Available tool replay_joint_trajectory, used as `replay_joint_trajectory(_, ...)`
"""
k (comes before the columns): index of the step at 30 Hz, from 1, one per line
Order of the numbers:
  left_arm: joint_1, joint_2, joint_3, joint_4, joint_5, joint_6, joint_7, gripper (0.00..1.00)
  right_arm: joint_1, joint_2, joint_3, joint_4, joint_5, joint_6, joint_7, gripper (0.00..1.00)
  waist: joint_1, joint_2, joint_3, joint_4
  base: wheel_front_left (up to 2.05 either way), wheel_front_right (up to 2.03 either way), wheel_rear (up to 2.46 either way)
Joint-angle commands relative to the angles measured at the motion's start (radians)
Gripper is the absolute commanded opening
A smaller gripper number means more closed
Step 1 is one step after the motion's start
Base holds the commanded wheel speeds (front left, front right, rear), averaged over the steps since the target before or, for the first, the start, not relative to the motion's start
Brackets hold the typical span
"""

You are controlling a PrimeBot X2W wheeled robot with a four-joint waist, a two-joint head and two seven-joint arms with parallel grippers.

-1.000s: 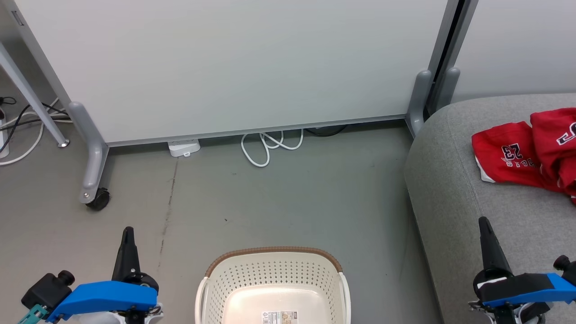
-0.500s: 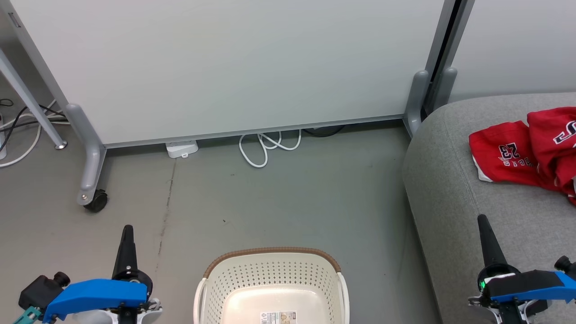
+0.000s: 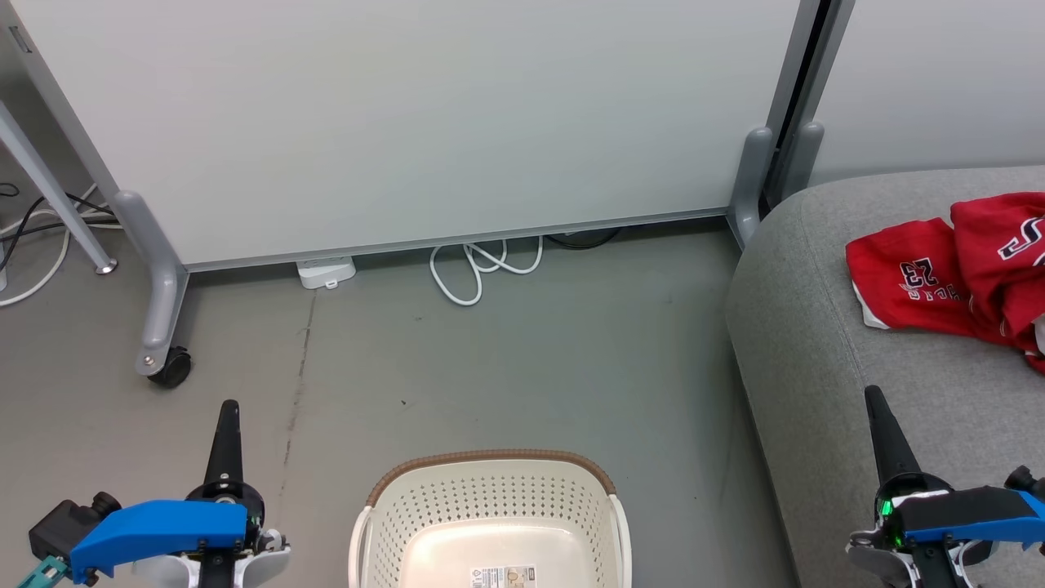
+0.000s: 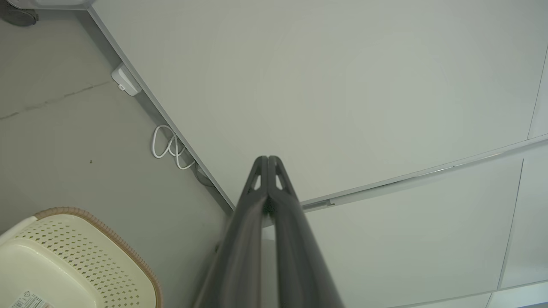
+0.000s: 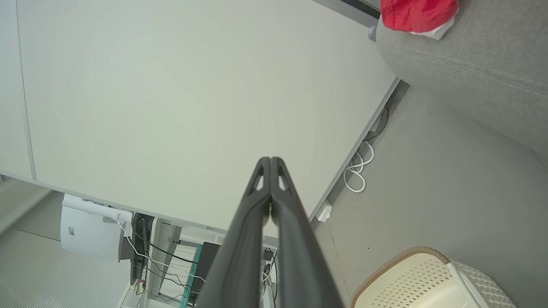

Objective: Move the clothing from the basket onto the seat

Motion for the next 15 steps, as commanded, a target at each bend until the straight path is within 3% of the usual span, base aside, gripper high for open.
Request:
replay_joint_trajectory(1, -0.025, 0.0, 0.005, -0.005, -0.033, -0.007, 0.009, 0.0, -0.024, -0.005, -0.003, -0.007, 0.035, 0.001, 0.011, 0.0, 0.0, 0.0, 0.0, -0.001, 0.0, 0.0, 0.0)
replay_joint_trajectory(15, -0.033, 0.0, 0.017, -0.003, -0.15, -0.014, 0.037, 0.0, -0.027, -0.005, -0.004, -0.005, 0.153, 0.001, 0.04, 0.0, 0.0, 0.0, -0.002, -0.007, 0.0, 0.0, 0.0)
